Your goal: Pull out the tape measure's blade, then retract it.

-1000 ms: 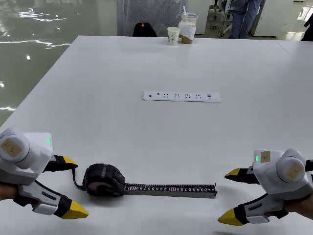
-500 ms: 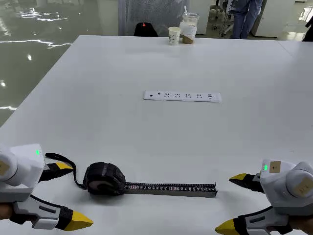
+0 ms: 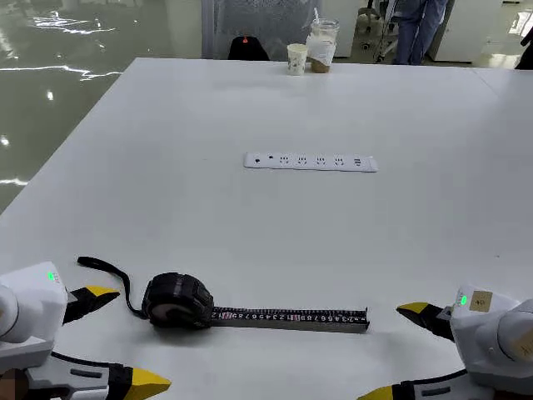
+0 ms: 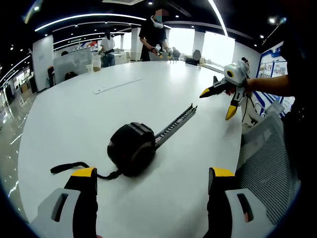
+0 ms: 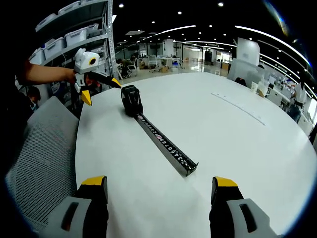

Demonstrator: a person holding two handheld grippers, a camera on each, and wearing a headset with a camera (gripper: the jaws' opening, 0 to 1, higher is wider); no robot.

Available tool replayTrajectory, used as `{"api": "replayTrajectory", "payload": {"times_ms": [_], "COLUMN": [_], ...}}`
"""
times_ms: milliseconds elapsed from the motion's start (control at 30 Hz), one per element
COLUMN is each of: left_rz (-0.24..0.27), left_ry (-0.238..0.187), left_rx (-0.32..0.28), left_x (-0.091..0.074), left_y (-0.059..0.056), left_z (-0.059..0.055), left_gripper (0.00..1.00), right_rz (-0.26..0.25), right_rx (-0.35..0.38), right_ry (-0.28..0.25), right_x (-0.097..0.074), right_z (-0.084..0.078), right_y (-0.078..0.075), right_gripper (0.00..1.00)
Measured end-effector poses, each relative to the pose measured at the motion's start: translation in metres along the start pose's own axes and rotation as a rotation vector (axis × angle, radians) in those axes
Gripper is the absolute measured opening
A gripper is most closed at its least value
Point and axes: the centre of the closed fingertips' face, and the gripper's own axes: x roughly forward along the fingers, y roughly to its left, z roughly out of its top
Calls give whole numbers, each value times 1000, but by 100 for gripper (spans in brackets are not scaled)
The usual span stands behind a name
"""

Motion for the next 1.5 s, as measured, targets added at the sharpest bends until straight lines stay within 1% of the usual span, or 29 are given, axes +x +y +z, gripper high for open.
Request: {"api": "replayTrajectory", "payload": {"times_ms": [200, 400, 500, 667, 733, 833, 1100, 1233, 1300, 1433, 1500], "left_rz": [42, 67, 90, 108, 113, 120, 136, 165, 172, 189, 193], "left_ry": [-37, -58, -73, -86, -91, -107, -122, -134, -136, -140, -138], "left_rx": [-22, -39, -49, -57, -65, -81, -100, -112, -139, -147, -150], "left_x": [-3, -6, -8, -8, -8, -8, -6, -7, -7, -6, -6], "left_y": [-4, -7, -7, -12, -11, -15, -26, -27, -26, -31, -33], "left_z": [2, 2, 3, 6, 6, 9, 12, 14, 14, 14, 14], "left_gripper": [92, 95, 96, 99, 99, 99, 99, 99, 99, 99, 99], "right_rz": [-33, -45, -59, -87, -91, -99, -133, -148, -159, -184, -186], "right_rx": [25, 43, 51, 81, 87, 99, 150, 169, 181, 209, 226], "right_ry": [-40, -56, -62, -80, -83, -89, -100, -104, -113, -122, -132], "right_x": [-1, -1, -1, -3, -3, -3, -5, -5, -5, -7, -8], "right_z": [6, 8, 8, 11, 11, 11, 15, 17, 20, 24, 27], "right_y": [4, 10, 11, 14, 16, 19, 24, 28, 30, 31, 33], "right_gripper": [90, 93, 93, 95, 95, 96, 98, 98, 98, 98, 98]}}
